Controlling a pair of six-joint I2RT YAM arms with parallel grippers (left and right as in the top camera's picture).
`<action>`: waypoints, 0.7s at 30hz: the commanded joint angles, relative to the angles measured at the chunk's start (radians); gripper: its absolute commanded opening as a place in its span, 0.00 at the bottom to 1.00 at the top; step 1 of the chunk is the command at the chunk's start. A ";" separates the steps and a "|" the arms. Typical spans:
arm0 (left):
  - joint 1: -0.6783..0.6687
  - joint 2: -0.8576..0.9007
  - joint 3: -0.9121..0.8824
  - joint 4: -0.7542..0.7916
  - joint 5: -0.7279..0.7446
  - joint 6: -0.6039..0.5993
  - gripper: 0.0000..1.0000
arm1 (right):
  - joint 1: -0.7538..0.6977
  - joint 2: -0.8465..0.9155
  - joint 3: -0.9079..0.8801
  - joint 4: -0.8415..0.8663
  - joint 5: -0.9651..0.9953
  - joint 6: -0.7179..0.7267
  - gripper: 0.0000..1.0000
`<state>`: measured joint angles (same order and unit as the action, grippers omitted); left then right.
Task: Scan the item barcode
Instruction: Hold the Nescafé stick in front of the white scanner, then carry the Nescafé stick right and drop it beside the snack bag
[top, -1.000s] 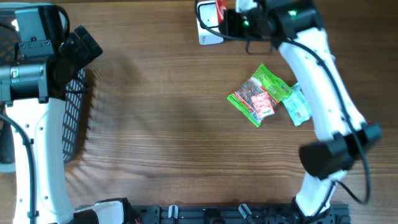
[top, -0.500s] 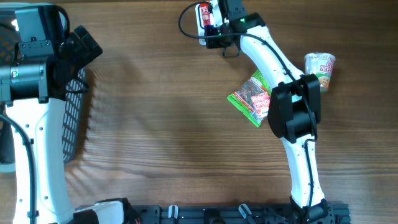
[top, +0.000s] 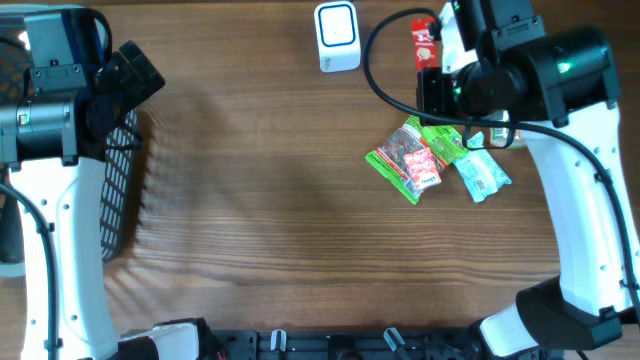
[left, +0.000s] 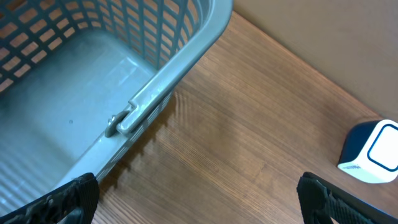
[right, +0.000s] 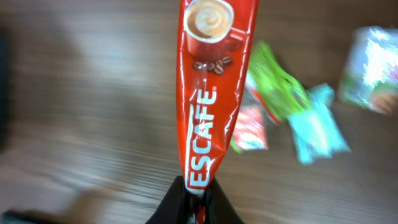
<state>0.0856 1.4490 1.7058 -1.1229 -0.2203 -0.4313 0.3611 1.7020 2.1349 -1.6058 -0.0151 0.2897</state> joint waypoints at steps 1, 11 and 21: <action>0.004 -0.003 0.010 0.000 -0.009 0.008 1.00 | -0.008 -0.026 -0.196 -0.003 0.293 0.221 0.04; 0.004 -0.003 0.010 0.000 -0.009 0.008 1.00 | -0.269 -0.024 -0.867 0.370 0.255 0.152 0.04; 0.004 -0.003 0.010 0.000 -0.009 0.008 1.00 | -0.308 -0.024 -0.847 0.437 0.129 0.040 0.65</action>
<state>0.0853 1.4490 1.7058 -1.1229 -0.2203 -0.4313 0.0551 1.6848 1.2518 -1.1614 0.1486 0.3679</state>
